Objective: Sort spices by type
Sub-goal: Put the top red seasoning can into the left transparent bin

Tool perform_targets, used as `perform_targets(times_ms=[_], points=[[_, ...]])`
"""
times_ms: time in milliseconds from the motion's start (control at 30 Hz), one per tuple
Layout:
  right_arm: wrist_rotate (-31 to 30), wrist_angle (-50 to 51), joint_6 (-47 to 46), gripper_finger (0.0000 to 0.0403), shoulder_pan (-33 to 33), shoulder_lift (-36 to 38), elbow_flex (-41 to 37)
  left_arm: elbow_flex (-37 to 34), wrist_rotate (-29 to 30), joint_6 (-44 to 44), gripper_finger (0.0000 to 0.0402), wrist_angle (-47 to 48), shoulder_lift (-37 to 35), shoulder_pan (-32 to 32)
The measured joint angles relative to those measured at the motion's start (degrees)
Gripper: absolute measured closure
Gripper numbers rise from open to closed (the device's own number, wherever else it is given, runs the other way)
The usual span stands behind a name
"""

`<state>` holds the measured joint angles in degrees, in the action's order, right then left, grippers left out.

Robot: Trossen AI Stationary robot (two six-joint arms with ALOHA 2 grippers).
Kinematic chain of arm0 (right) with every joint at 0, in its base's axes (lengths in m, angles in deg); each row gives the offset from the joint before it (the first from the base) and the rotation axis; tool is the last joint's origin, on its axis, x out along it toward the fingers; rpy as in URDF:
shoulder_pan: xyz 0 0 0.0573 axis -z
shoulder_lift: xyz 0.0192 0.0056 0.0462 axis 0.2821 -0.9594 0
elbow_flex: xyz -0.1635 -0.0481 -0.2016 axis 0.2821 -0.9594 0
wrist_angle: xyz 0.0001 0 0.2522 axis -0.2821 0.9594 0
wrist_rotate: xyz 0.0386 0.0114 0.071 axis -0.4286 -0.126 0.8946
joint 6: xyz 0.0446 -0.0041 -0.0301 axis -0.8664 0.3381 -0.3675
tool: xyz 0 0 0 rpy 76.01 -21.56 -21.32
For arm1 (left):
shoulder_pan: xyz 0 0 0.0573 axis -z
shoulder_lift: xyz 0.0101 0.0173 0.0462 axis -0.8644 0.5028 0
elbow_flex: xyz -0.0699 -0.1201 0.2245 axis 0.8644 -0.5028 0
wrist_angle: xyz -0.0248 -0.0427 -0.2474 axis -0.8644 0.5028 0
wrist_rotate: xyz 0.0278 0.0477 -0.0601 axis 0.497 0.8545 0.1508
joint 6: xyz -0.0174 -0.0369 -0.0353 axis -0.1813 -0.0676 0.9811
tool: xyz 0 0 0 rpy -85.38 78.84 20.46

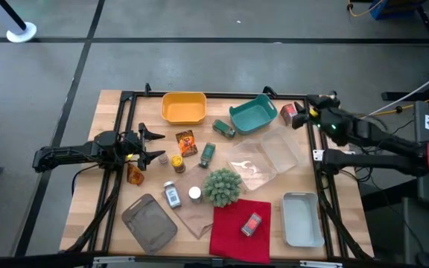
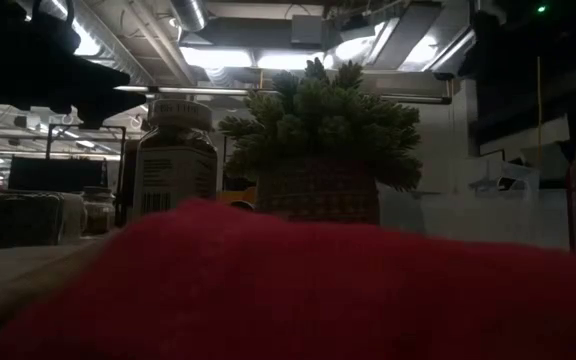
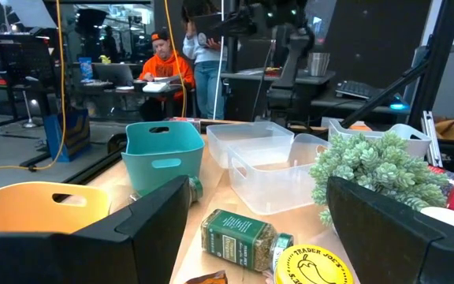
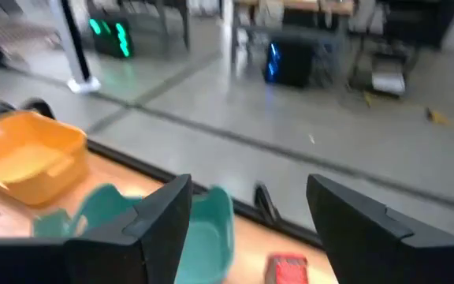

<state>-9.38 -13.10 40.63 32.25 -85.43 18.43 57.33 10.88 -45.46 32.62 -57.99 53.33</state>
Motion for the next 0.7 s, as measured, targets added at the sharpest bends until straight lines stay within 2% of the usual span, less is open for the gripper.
perform_targets(times_ms=[300, 433, 567, 700], points=[[21.4, 3.9, 1.1, 0.0152, 23.5, -14.2, 3.5, 0.0, 0.0, 0.0, 0.0116, 0.0, 0.0, 0.0], [27.4, 3.9, 3.7, 0.0152, 31.6, -20.1, 3.5, 0.0, 0.0, 0.0, 0.0116, 0.0, 0.0, 0.0], [30.4, 3.7, 5.4, 0.0152, 36.9, -25.8, 3.5, 0.0, 0.0, 0.0, 0.0116, 0.0, 0.0, 0.0], [34.5, 3.0, 6.5, 0.0152, 38.3, -29.6, 4.5, 0.0, 0.0, 0.0, 0.0116, 0.0, 0.0, 0.0]])
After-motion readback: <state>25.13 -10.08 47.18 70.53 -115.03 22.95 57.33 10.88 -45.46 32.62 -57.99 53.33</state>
